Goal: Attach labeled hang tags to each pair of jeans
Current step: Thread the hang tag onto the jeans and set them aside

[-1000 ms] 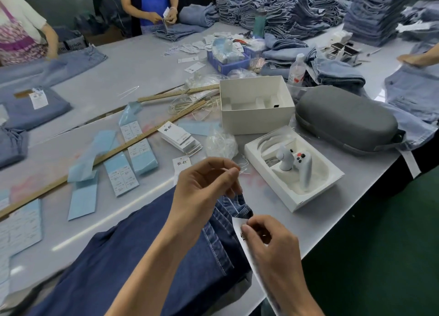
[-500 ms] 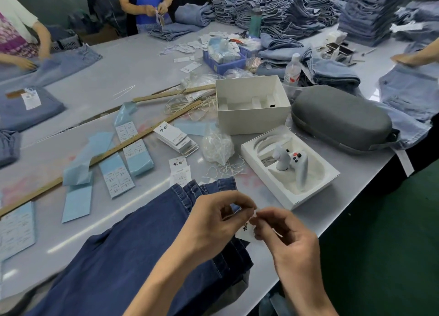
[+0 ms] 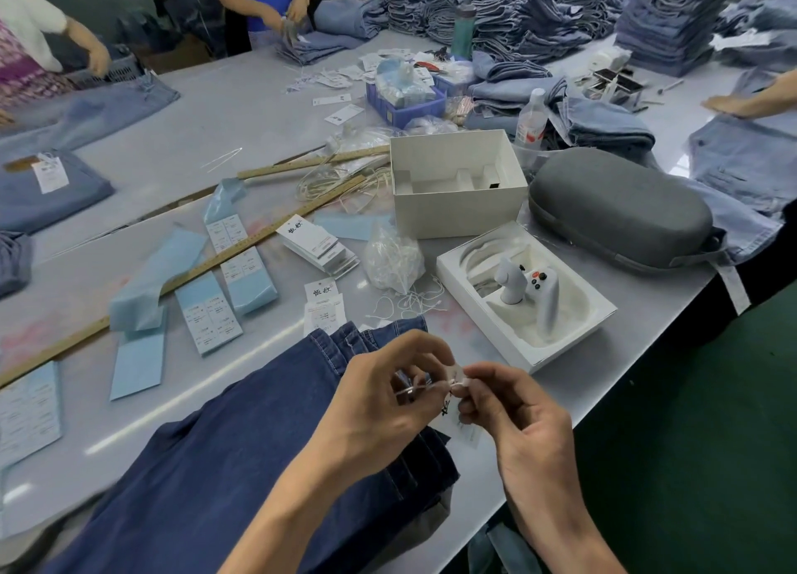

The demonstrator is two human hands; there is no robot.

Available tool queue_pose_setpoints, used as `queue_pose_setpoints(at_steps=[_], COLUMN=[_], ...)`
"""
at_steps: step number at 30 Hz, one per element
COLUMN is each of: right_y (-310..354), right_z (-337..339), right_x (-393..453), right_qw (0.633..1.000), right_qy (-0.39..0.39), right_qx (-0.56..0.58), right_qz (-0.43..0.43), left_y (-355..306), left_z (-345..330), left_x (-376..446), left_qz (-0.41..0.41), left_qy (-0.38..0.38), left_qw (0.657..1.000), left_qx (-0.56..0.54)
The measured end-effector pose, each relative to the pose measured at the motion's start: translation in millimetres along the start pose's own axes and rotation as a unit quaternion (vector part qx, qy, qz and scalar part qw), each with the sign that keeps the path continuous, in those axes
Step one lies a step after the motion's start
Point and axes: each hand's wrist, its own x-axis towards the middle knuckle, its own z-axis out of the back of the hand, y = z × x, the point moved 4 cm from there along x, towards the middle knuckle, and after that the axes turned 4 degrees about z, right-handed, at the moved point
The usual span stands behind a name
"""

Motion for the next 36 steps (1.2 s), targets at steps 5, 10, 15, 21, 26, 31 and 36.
queue_pose_setpoints(at_steps=[5, 10, 15, 21, 26, 31, 36], right_y=[2.7, 6.0, 5.5, 10.2, 14.2, 12.5, 15.8], right_z=[-2.0, -3.9, 0.9, 0.9, 0.1, -0.9, 0.5], right_x=[-1.2, -2.1, 1.0, 1.1, 2.8, 4.0, 8.5], right_qw=[1.0, 0.996, 0.993, 0.988, 0.989, 0.987, 0.984], right_qy=[0.016, 0.061, 0.062, 0.09, 0.085, 0.09, 0.105], right_qx=[-0.017, -0.056, -0.09, -0.113, -0.106, -0.118, -0.134], right_qz=[0.012, 0.023, 0.032, 0.052, 0.056, 0.059, 0.057], left_y=[-5.8, -5.3, -5.7, -5.2, -4.2, -5.3, -2.6], left_z=[-4.4, -4.7, -5.3, -6.8, -5.2, -4.4, -9.4], left_x=[-1.1, -2.0, -2.2, -2.4, -2.6, 0.1, 4.7], left_qz=[-0.001, 0.012, 0.009, 0.002, 0.003, 0.006, 0.007], left_qy=[0.041, 0.058, 0.076, 0.084, 0.072, 0.07, 0.095], left_qw=[0.999, 0.998, 0.997, 0.996, 0.997, 0.997, 0.995], left_qx=[0.006, 0.007, 0.016, 0.026, 0.017, 0.011, 0.026])
